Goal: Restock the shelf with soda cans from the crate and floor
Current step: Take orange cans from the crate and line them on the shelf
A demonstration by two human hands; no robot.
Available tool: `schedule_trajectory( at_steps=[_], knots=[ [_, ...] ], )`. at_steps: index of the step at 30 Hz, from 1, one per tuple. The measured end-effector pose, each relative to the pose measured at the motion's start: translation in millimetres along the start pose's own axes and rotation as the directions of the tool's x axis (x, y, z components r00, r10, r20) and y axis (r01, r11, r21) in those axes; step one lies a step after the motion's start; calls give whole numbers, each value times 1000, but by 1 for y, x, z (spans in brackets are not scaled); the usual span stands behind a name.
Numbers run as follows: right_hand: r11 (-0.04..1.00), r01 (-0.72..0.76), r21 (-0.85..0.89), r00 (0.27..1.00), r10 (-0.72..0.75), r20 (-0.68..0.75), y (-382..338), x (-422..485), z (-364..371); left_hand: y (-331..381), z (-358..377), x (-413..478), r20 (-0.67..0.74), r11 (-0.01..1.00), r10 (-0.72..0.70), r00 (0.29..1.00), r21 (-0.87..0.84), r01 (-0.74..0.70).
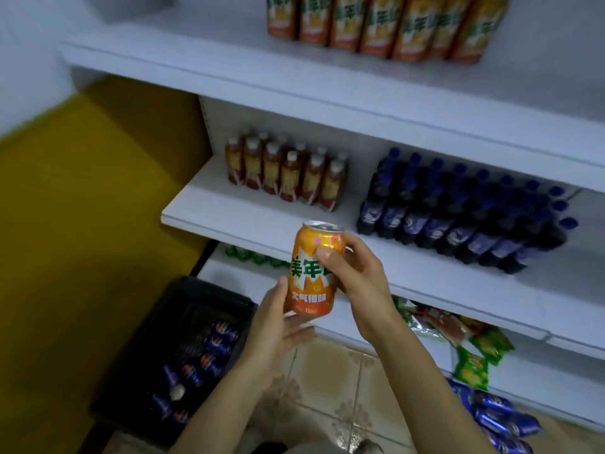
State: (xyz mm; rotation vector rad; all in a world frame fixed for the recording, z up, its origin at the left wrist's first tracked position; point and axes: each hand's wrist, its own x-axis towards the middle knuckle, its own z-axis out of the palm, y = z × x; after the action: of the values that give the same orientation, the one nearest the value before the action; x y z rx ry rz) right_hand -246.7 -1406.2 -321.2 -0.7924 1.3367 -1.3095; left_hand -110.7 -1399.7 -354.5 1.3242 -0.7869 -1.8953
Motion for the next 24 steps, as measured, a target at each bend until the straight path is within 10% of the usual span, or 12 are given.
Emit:
schedule_trajectory(
  at_steps=[6, 12, 24],
  knots=[
    [995, 95, 0, 995, -95, 6, -45, -34, -102, -13, 99, -22, 195, 787, 352, 916, 469, -402],
    [961, 264, -83, 965, -263, 20, -95, -59, -168, -15, 197, -38, 91, 778, 523, 847, 354, -518],
    [661, 553, -508, 761, -649, -16, -198, -25, -189, 92, 278, -10, 160, 448, 826, 540, 394, -802]
  ],
)
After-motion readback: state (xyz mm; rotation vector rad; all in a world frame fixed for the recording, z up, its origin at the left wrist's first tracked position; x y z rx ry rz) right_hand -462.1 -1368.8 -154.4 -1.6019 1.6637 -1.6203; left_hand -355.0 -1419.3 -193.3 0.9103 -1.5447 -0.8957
